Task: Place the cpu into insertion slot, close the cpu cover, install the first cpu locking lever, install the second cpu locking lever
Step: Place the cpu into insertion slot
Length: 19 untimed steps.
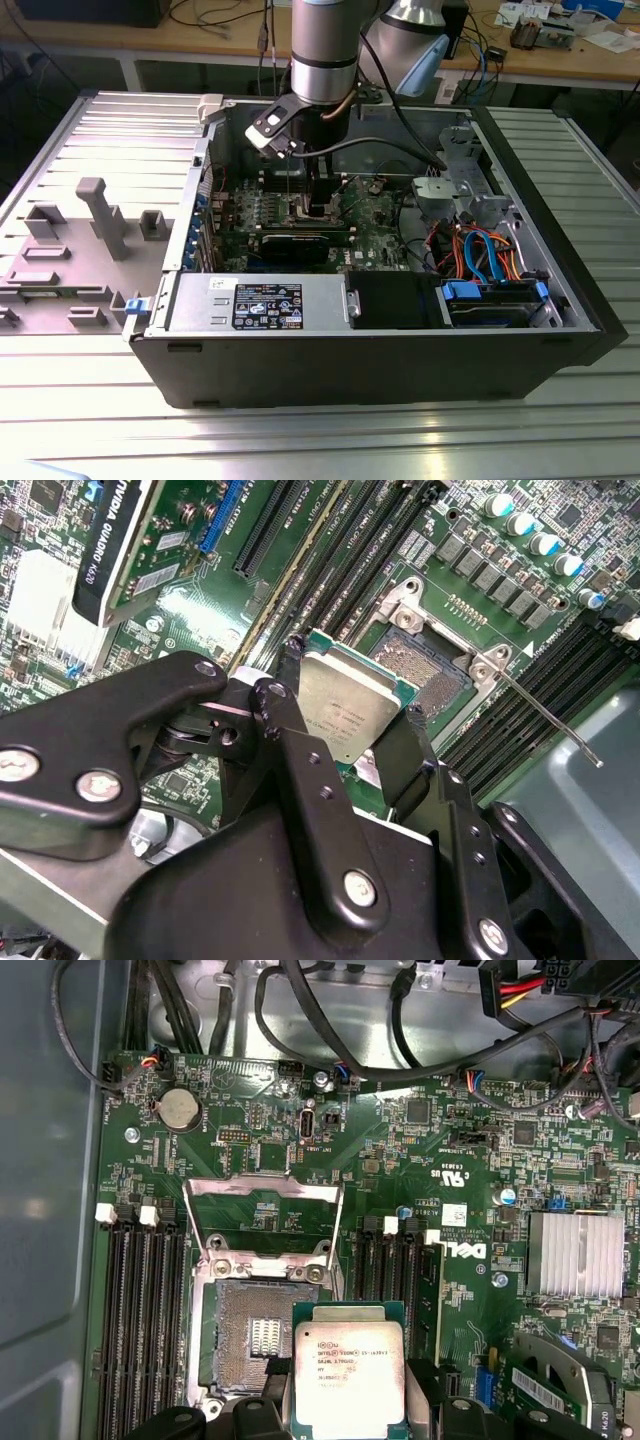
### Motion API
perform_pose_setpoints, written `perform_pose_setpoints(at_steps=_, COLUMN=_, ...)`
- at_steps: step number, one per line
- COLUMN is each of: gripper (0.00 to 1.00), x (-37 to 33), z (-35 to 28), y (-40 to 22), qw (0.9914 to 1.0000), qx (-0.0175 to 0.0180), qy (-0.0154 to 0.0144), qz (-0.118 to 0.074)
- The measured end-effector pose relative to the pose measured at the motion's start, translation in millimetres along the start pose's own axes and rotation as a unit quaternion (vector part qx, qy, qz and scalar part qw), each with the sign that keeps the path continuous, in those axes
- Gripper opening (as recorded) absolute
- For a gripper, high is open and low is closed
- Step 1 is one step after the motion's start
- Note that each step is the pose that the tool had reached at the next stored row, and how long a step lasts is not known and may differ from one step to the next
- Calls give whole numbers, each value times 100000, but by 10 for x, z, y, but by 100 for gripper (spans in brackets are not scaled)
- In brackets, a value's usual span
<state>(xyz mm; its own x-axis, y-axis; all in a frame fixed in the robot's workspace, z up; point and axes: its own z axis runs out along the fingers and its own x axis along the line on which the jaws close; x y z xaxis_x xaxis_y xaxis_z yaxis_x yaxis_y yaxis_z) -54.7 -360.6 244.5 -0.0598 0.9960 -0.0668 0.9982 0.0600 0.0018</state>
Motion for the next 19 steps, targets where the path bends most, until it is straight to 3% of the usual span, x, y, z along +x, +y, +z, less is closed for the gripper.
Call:
perform_pose_setpoints(at_steps=4, gripper=54, x=0, z=5, y=0, qw=100000, qx=-1, qy=0, qz=1)
perform_pose_setpoints(at_steps=6, gripper=54, x=10, z=40, y=0, qw=100000, qx=-1, qy=1, qz=2)
perform_pose_setpoints(at_steps=19, gripper=54, x=29, z=48, y=1, qw=100000, qx=1, qy=13, qz=11)
